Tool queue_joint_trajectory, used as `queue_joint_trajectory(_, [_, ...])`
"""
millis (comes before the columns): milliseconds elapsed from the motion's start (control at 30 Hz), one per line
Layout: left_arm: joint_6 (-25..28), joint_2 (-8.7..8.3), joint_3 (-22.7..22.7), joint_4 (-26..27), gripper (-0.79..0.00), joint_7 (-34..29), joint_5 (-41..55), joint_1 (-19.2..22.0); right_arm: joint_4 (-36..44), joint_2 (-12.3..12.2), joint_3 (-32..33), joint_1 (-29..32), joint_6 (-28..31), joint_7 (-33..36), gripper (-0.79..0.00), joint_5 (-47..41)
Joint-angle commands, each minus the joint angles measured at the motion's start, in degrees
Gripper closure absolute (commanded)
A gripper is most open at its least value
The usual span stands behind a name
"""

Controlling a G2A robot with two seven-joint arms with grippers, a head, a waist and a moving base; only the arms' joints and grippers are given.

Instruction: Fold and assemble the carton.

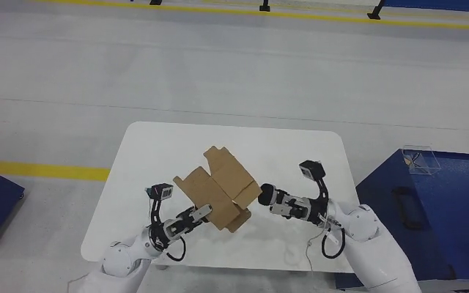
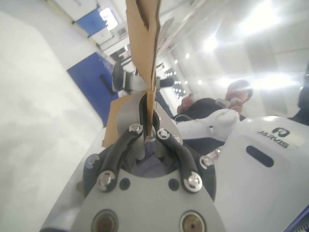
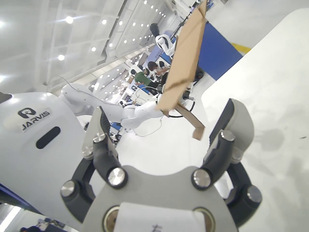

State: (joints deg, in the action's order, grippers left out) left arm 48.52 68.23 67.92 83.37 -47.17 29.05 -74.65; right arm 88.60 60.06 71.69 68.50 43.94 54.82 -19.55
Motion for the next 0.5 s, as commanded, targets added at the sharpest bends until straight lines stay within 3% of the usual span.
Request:
queue_joint_trajectory(0, [3.8, 0.80, -3.4, -2.0, 0.000, 0.4, 4.3, 1.0, 1.4, 0.0, 0.7, 1.5, 1.6, -3.7, -0.785, 4.8])
queue_joint_trajectory(167, [6.0, 1.87, -8.4, -4.7, 0.000, -2.6, 12.1, 3.7, 2.7, 0.3, -0.4, 3.3, 1.7, -7.8, -0.785, 10.4])
queue_joint_trajectory(200, [6.6, 2.01, -9.1, -5.1, 0.000, -2.0, 11.0, 4.1, 2.9, 0.3, -0.9, 3.5, 1.9, -8.0, -0.742, 11.0])
queue_joint_trajectory(267, [7.6, 2.29, -10.6, -5.9, 0.000, -1.0, 9.8, 4.7, 3.3, 0.4, -1.4, 3.7, 2.1, -8.8, -0.576, 11.8])
queue_joint_trajectory(300, [8.0, 2.42, -11.2, -6.3, 0.000, -0.6, 10.0, 4.9, 3.4, 0.5, -1.9, 3.9, 1.8, -8.9, -0.382, 11.5])
queue_joint_trajectory(367, [8.5, 2.63, -12.1, -7.2, 0.000, -0.1, 11.0, 5.4, 3.4, 0.6, -2.6, 3.8, 1.5, -9.0, -0.283, 9.9])
queue_joint_trajectory(467, [8.9, 2.81, -12.9, -8.4, 0.000, 0.3, 12.3, 6.2, 3.1, 0.6, -3.2, 3.6, 1.6, -8.6, -0.034, 9.3])
